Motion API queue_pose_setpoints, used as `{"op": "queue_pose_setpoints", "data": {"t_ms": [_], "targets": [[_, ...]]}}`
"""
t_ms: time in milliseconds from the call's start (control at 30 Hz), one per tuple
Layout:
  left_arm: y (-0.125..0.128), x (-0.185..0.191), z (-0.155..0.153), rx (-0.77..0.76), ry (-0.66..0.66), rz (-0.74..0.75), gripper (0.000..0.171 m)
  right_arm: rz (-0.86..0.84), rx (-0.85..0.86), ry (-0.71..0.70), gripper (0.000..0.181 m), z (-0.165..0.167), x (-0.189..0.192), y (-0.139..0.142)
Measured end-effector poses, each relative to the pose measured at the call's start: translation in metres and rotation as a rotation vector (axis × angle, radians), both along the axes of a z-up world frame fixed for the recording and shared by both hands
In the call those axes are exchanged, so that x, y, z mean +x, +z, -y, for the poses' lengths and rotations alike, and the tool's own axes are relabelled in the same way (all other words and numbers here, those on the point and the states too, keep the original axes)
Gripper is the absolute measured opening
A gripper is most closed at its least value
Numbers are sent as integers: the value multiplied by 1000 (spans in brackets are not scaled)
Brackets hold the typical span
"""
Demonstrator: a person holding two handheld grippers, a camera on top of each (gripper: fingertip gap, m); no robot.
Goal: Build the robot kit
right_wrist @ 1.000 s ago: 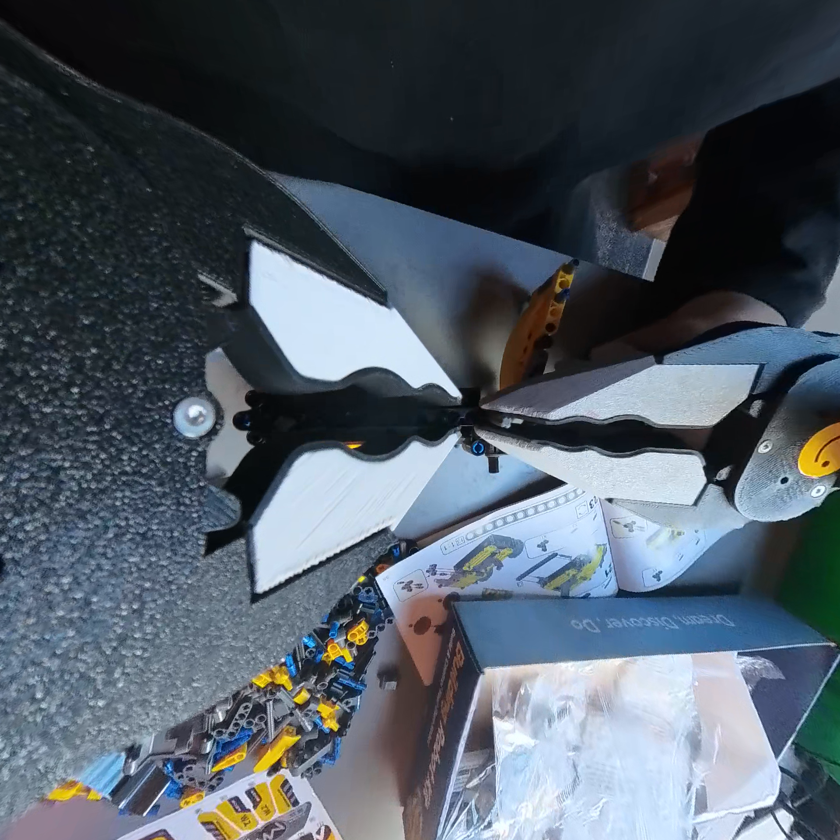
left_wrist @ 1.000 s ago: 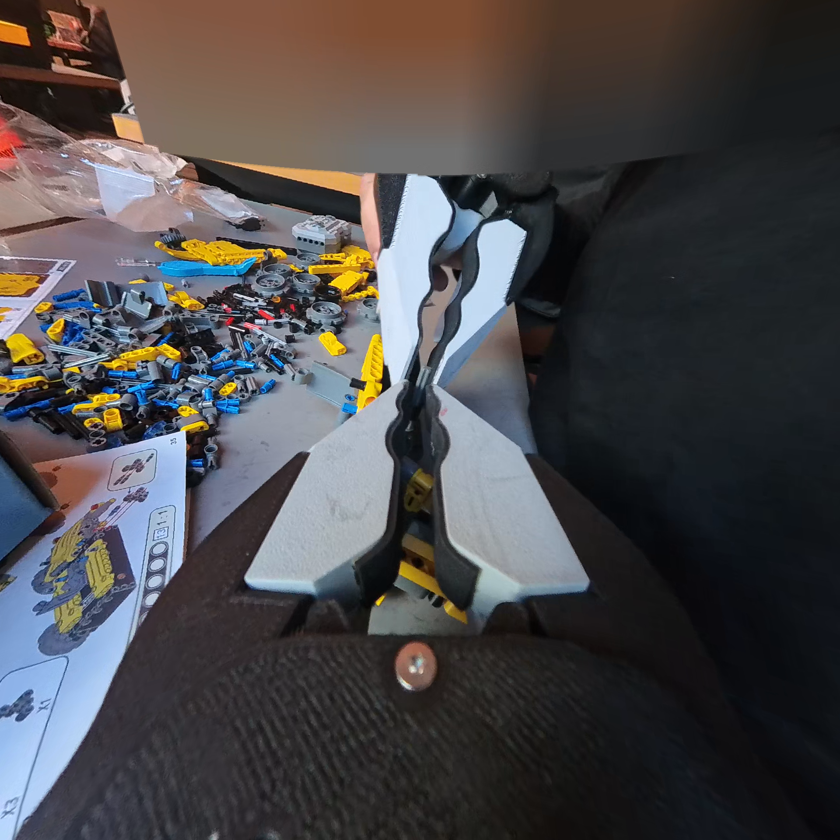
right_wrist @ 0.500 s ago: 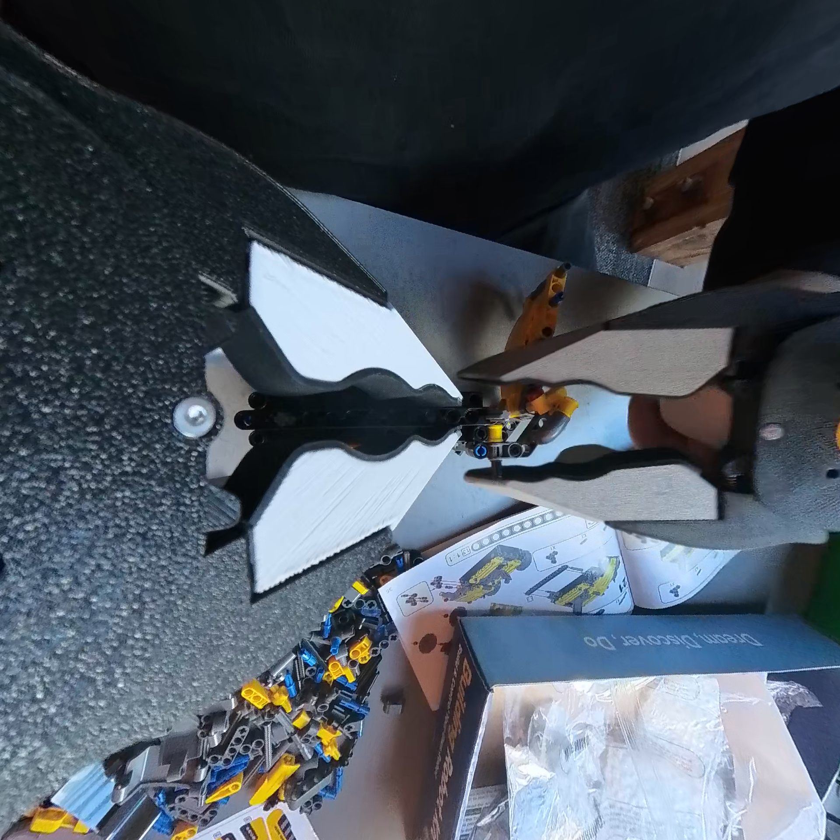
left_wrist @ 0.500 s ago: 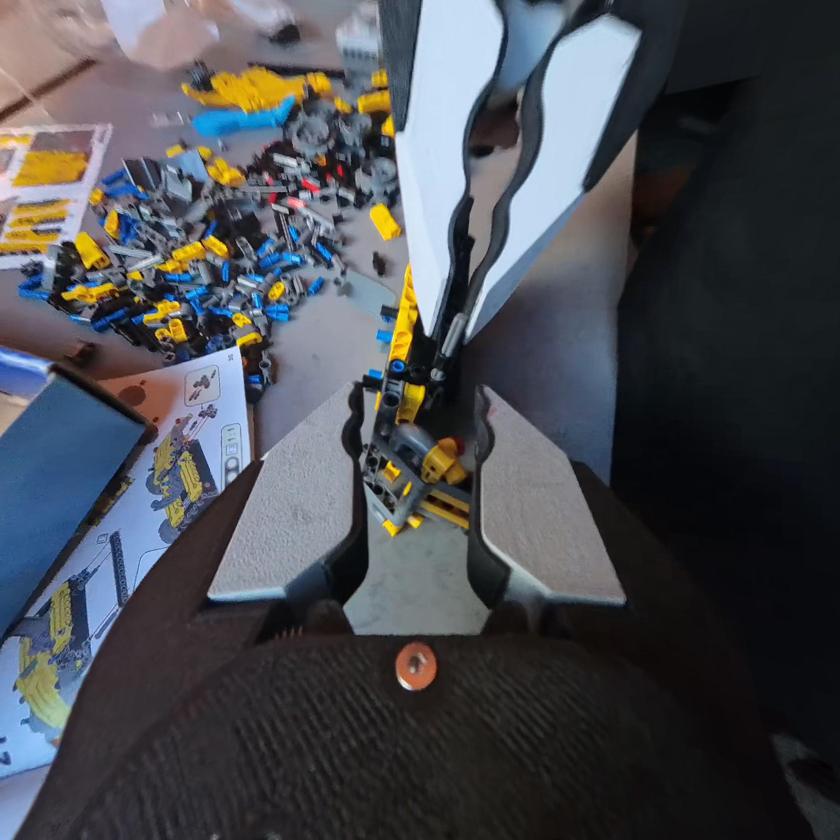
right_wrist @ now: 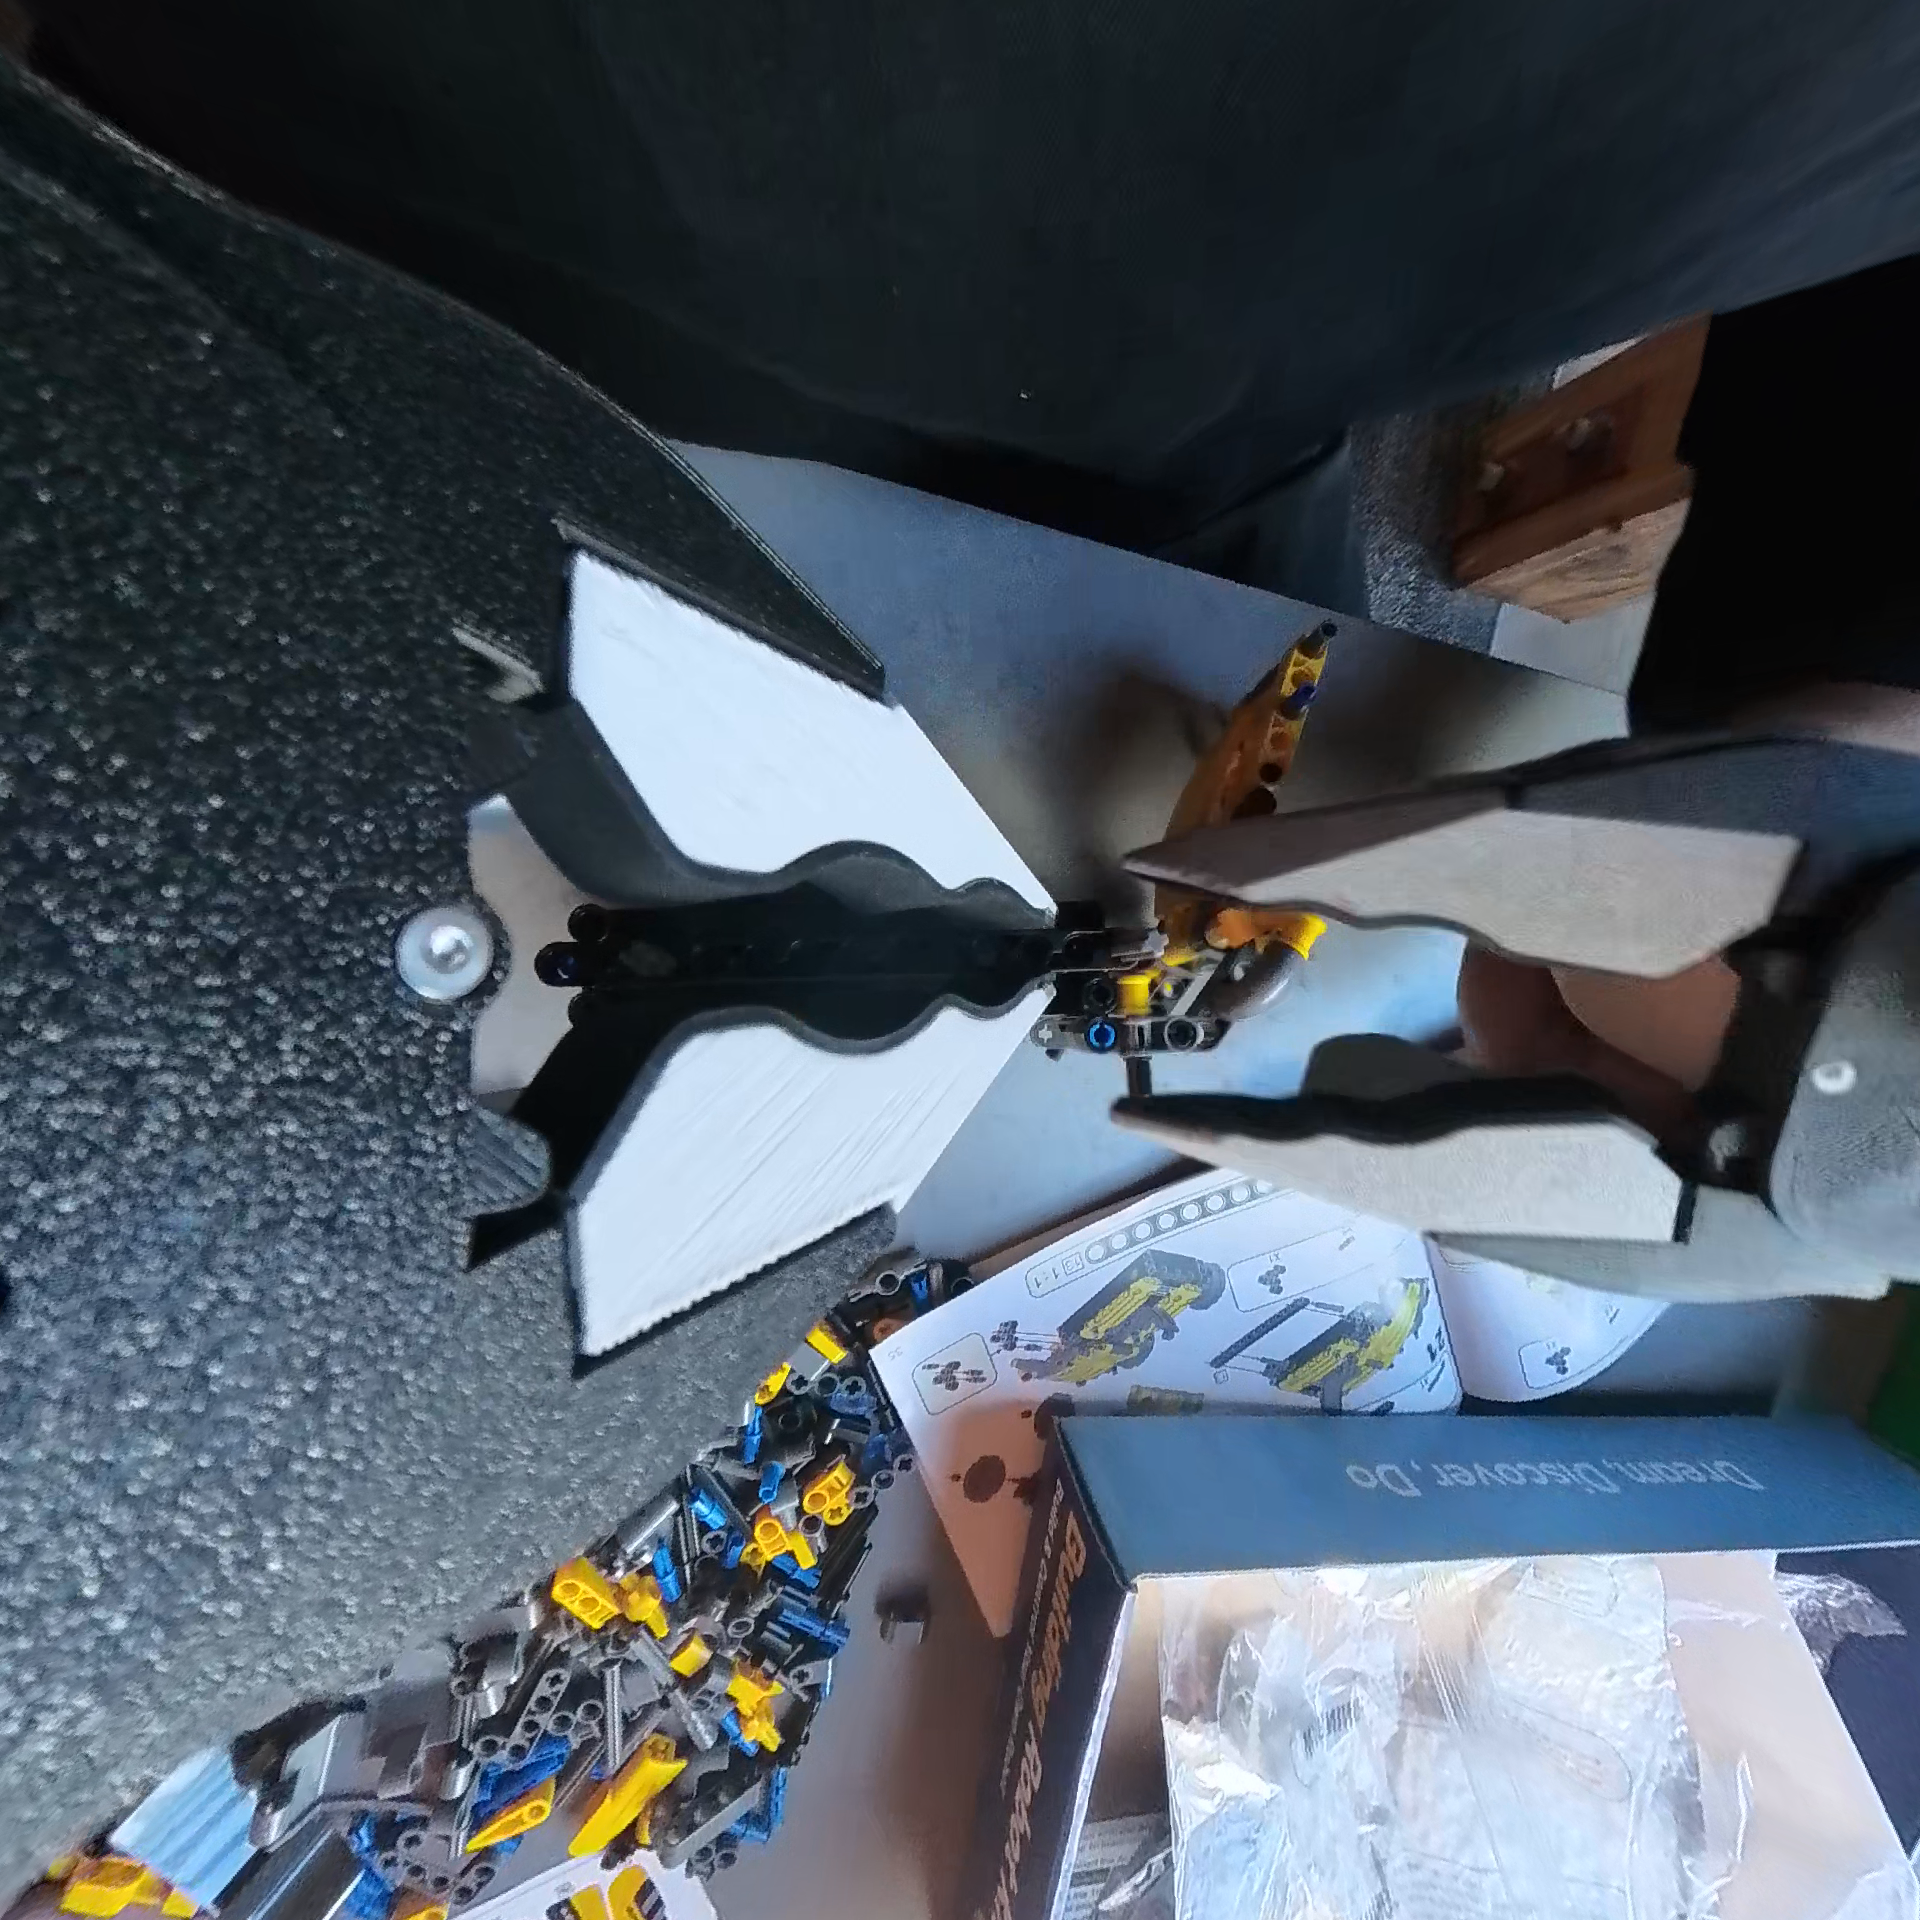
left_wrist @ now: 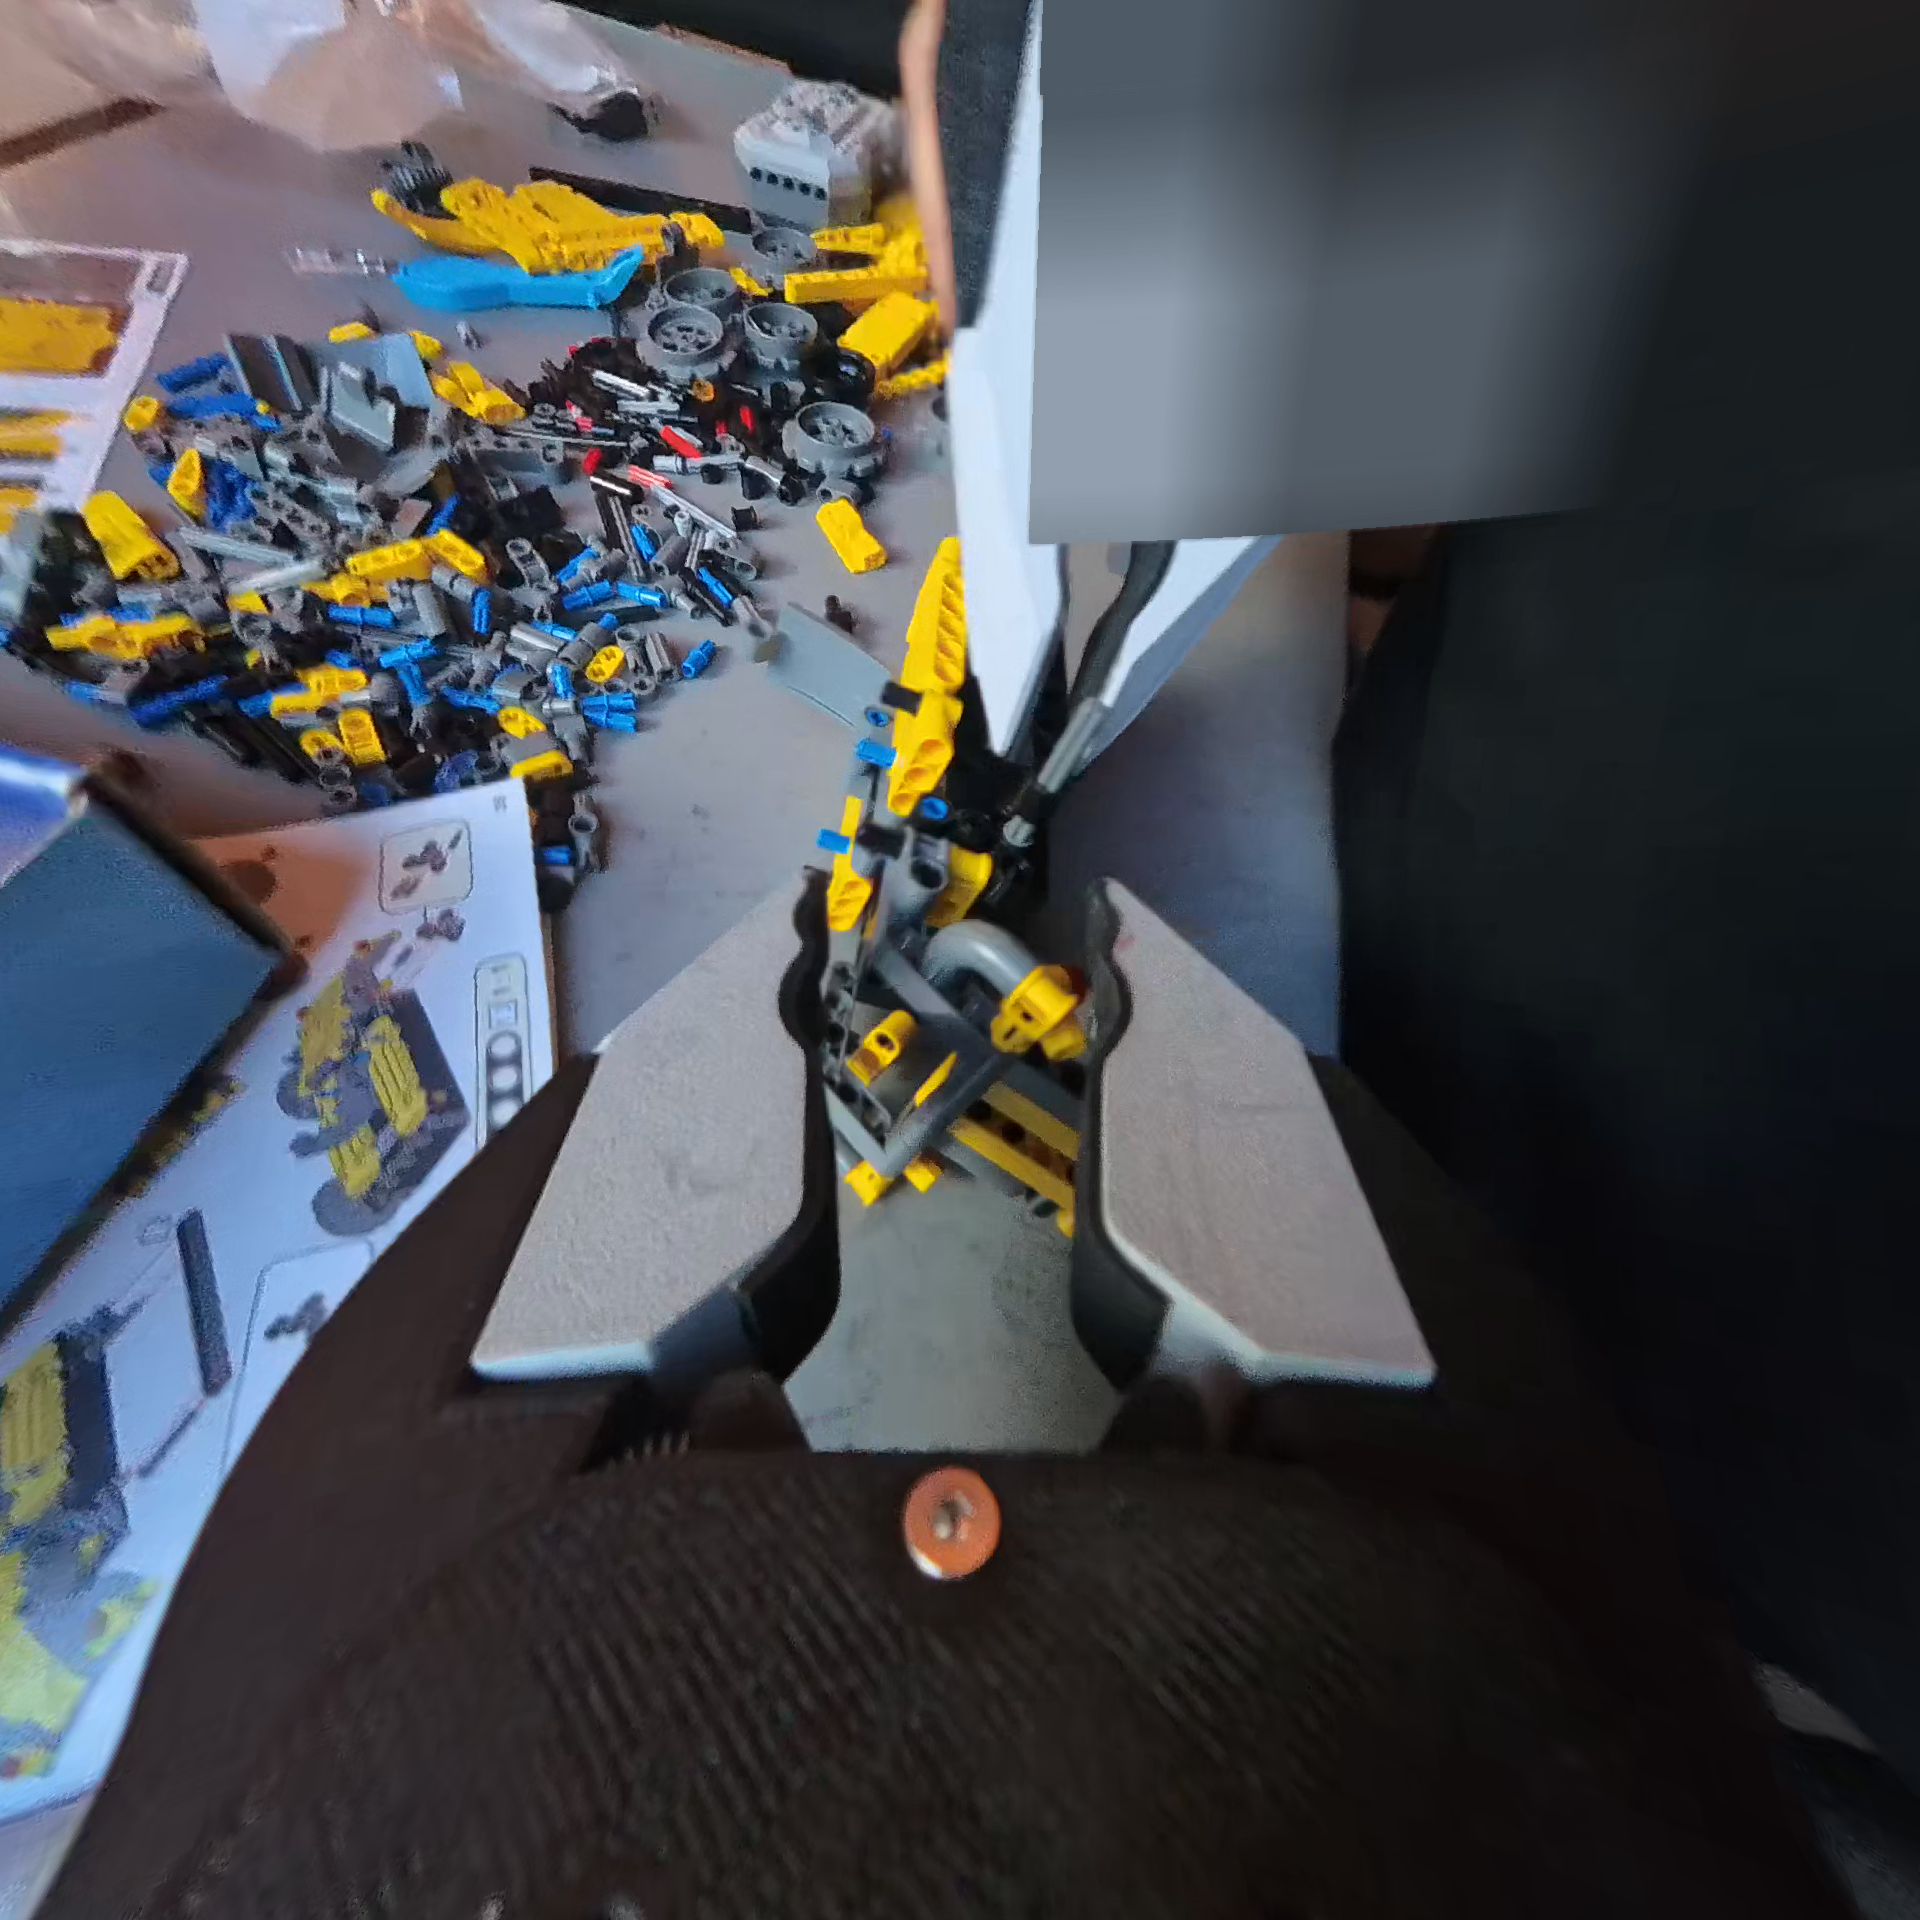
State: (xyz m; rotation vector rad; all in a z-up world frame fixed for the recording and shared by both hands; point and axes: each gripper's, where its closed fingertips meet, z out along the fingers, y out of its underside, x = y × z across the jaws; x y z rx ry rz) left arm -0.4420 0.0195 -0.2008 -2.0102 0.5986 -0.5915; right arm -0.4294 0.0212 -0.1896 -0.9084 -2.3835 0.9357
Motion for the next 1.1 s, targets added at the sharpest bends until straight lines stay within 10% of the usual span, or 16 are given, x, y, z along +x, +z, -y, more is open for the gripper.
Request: {"op": "queue_pose_setpoints", "data": {"t_ms": [367,1100], "targets": [[-25,-7,3,-388,11,226,99,-25,-8,0,8,2,1,0],[-21,22,2,-465,-151,391,98,-169,157,45,9,9,9,-2]]}}
